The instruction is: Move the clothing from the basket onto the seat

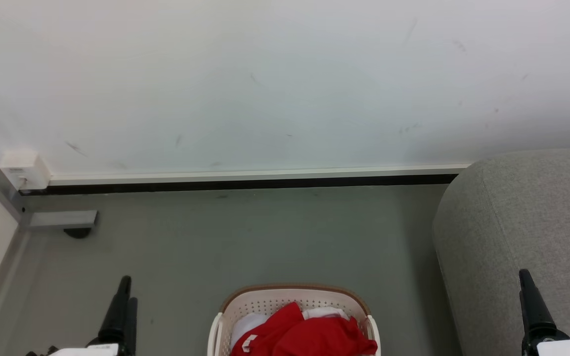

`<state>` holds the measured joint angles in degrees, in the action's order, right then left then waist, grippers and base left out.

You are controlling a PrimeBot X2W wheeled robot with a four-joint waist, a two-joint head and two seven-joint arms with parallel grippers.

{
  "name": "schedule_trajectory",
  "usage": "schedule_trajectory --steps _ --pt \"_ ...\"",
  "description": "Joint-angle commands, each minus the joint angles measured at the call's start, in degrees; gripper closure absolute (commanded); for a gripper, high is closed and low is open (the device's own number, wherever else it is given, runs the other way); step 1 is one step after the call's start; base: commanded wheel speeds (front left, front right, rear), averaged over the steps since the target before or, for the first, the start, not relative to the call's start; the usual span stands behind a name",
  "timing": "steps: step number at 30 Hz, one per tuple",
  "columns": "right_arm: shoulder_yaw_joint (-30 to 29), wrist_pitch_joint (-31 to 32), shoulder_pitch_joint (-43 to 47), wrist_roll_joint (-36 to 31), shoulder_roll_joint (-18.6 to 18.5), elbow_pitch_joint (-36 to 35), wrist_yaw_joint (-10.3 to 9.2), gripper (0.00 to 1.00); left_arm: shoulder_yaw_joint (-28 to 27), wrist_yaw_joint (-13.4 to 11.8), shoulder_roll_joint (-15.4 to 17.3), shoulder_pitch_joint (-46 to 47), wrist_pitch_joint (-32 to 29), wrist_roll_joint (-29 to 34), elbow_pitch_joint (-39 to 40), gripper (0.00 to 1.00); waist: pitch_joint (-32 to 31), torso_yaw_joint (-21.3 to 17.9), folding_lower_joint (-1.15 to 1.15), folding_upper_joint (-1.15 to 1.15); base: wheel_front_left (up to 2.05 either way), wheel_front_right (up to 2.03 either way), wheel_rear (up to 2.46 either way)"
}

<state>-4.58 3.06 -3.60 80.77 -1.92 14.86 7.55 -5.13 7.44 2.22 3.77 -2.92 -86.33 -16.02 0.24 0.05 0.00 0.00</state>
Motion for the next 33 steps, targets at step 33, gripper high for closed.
schedule_trajectory --steps 33 --pt "5.6 -7.7 -0.4 -37.5 -2.6 -3.2 -0.04 0.0 1.5 -1.2 0.6 -1.2 7.6 34.8 1.1 0.0 0.0 0.1 0.0 0.0 0.0 0.0 0.0"
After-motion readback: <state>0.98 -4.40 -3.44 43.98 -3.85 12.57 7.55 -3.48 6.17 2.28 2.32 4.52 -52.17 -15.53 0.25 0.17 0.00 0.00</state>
